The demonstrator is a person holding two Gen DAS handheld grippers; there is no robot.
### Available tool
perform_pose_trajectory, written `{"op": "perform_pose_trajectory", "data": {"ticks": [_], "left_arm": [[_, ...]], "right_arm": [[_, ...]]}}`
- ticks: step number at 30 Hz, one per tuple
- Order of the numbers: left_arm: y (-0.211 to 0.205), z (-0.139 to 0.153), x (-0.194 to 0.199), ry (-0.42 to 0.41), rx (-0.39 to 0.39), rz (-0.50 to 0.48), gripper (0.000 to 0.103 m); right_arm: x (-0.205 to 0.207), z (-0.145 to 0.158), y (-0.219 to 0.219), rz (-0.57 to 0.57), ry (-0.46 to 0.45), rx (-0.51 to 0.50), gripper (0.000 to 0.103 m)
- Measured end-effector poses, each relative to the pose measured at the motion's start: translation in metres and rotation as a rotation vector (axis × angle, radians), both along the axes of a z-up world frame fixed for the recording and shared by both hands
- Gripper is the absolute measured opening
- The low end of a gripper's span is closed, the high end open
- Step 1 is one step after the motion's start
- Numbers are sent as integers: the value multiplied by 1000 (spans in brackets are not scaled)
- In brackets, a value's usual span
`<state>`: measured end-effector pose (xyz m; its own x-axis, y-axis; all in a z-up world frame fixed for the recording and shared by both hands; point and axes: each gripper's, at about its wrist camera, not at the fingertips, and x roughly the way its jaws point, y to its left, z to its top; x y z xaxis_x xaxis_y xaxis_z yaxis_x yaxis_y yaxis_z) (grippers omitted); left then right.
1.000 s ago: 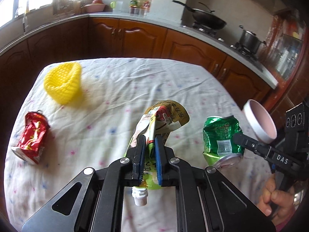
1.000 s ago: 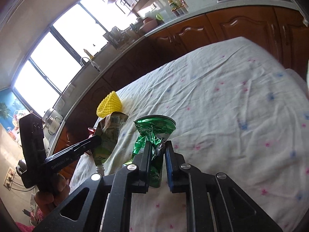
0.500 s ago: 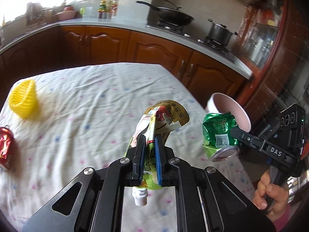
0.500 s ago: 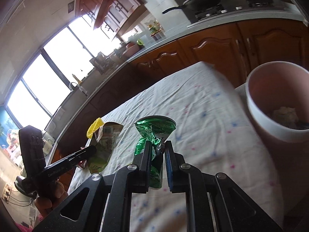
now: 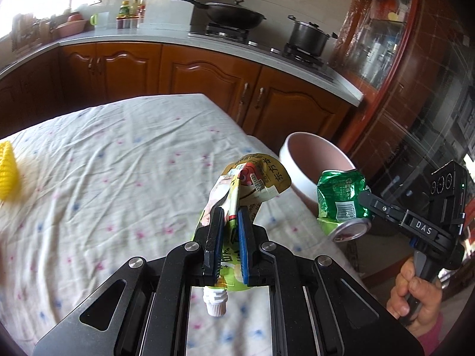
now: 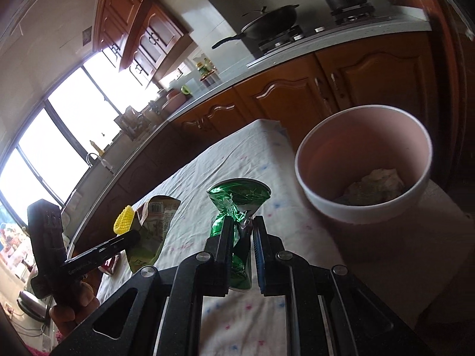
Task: Collect trash
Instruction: 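Carry pouch and can over the pink bucket and open both tools to drop them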
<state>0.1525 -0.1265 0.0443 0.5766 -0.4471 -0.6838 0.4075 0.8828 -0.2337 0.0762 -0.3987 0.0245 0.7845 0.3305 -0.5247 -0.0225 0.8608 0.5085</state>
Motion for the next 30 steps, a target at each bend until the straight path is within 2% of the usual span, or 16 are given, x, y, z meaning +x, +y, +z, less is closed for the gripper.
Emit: {"op": "perform_pose_trajectory", "data": {"ticks": [10, 20, 30], "left_arm": [[-44, 8, 5, -17, 9, -70, 8], [-81, 12, 16, -16, 6, -135, 8], [-136, 26, 33, -54, 16, -199, 8]], "right_arm": [[-10, 6, -33, -74, -18, 6, 13], [-10, 5, -55, -124, -26, 16, 13], [-1, 13, -88, -192, -47, -3, 13]]}}
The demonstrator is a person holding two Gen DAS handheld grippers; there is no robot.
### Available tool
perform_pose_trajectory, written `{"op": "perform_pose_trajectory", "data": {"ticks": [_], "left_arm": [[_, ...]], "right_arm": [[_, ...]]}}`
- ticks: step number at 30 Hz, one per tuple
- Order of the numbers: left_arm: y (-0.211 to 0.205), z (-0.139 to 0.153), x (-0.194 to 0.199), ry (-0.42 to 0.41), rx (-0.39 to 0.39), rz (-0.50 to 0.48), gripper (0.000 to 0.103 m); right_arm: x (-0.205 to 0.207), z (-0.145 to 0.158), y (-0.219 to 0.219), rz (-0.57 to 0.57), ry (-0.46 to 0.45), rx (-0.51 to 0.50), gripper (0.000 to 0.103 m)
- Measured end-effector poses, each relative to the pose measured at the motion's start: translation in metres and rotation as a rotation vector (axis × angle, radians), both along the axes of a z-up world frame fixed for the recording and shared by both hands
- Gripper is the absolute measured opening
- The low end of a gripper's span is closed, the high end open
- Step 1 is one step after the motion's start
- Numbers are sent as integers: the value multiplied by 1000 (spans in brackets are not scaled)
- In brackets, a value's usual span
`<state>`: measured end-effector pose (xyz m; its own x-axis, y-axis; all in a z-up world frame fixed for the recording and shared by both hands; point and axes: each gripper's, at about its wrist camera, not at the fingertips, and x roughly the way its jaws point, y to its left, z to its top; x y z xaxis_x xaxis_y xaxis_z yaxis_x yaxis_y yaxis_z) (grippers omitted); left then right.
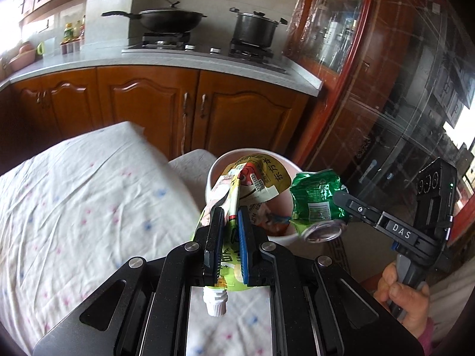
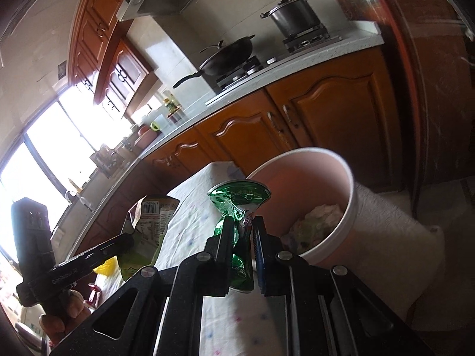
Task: Collect trash
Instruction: 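Carry pouch and can over the pink bucket and open both tools to drop them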
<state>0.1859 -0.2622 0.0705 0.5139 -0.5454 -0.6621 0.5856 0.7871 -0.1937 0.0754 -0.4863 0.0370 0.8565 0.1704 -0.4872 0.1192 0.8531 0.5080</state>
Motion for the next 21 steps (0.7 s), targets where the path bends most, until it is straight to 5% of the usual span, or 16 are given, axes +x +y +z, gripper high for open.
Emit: {"op": "perform_pose_trajectory", "data": {"ticks": [21], "left_arm": [[-105, -31, 72, 98, 49, -38, 8]], "right_arm": [[51, -1, -41, -80, 87, -134, 13]]}}
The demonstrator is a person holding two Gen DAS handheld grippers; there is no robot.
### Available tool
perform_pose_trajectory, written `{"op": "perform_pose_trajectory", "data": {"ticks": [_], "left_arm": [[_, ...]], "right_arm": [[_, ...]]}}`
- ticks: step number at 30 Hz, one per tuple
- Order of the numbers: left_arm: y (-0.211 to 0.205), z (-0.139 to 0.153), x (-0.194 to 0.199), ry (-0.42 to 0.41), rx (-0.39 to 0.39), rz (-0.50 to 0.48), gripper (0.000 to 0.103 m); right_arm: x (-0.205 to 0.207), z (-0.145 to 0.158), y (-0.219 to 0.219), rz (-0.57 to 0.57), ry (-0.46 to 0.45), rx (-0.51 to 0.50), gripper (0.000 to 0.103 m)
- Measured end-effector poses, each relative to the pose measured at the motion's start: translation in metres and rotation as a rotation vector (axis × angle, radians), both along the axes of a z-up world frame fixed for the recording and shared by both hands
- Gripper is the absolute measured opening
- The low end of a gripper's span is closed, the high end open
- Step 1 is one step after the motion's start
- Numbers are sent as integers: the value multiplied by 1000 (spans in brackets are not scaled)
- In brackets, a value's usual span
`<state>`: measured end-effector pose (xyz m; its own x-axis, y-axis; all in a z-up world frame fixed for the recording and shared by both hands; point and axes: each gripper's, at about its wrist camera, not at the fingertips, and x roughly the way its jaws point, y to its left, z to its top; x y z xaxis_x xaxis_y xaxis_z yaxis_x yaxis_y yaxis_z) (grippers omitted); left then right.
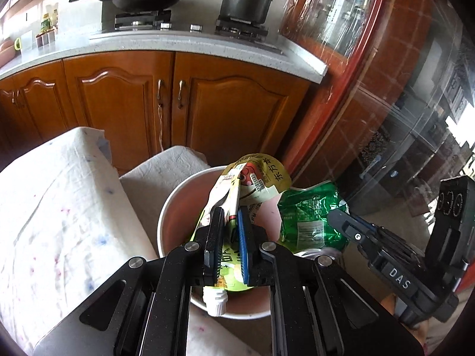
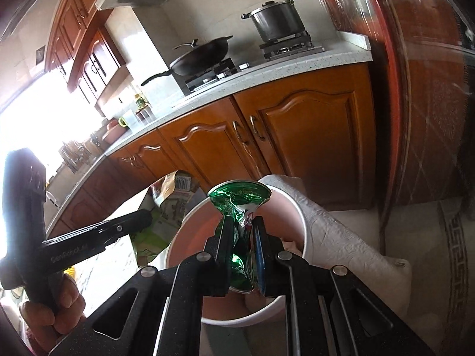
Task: Collect trash
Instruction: 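Carry pouch and can over the pink bucket and open both tools to drop them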
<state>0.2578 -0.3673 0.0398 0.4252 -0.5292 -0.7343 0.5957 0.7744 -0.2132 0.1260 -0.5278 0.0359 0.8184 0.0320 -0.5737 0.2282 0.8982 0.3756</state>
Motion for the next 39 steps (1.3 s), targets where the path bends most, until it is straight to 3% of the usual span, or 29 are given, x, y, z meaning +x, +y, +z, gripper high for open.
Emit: {"op": "perform_pose_trajectory", "data": {"ticks": [15, 25, 32, 36, 39], "left_arm": [[-8, -32, 10, 47, 55, -9, 8], [-1, -35, 7, 56, 62, -11, 10], [11, -34, 4, 57, 52, 15, 31], [23, -30, 0, 44, 43, 39, 35], [31, -28, -5, 32, 41, 52, 43]], "right_arm": [[19, -18, 1, 20, 84, -32, 13], [17, -24, -2, 10, 94, 4, 20], [14, -26, 3, 17, 94, 17, 31], [12, -25, 7, 21, 87, 29, 39], [8, -23, 11, 26, 73, 40, 42]]}}
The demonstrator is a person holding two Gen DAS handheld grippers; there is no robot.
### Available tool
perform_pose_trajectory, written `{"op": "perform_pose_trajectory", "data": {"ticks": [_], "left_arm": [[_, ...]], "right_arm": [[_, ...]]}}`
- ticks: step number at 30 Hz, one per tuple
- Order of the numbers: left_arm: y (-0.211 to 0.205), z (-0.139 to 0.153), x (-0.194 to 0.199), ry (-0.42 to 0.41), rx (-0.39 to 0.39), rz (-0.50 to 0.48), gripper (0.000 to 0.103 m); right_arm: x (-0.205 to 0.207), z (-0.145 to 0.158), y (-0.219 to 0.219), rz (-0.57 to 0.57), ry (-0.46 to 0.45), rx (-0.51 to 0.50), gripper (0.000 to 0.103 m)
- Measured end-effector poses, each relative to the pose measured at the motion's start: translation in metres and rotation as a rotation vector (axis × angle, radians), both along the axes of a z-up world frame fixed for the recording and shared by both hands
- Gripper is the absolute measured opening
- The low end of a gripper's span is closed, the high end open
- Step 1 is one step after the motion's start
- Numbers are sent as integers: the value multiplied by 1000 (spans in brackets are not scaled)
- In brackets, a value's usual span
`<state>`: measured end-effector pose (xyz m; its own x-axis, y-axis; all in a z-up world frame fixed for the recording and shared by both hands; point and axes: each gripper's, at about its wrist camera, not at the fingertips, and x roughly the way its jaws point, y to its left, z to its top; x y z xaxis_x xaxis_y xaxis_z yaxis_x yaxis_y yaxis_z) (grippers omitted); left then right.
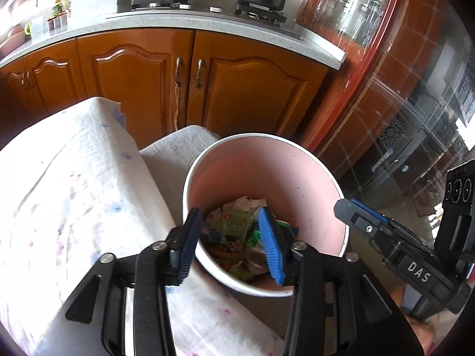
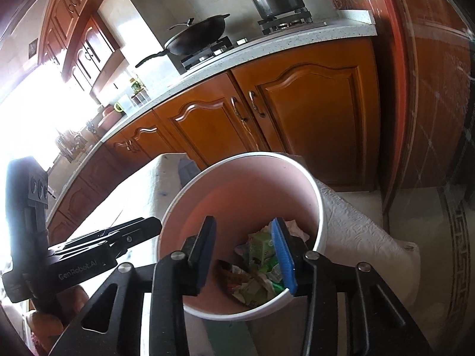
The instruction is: Collect trash
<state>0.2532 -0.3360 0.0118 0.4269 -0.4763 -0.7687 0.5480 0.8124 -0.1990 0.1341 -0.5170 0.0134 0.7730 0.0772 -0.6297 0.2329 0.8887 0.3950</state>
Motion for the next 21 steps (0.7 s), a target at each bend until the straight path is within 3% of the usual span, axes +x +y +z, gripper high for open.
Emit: {"op": "perform_pose_trajectory", "data": {"ticks": [3, 5, 9, 10, 11, 15, 21], "left_arm": [[10, 2, -5, -10, -3, 16, 55], [17, 4, -9, -19, -8, 26, 58], [30, 10, -20, -49, -10, 45, 68], [33, 11, -23, -59, -9, 51, 75], [38, 12, -26, -71, -9, 60, 80], [54, 16, -37, -94, -15, 86, 84], [80, 16, -50, -96, -44, 118, 86]], "right_arm": [[-5, 3, 5, -1, -20, 11, 44], [-11, 5, 9, -1, -35, 17, 52], [-19, 10, 18, 4, -64, 27, 80], [-22, 11, 21, 4, -75, 32, 85], [-24, 12, 23, 1, -81, 34, 86], [-32, 15, 32, 5, -107, 42, 95], [-44, 18, 48, 16, -129, 47, 95]]}}
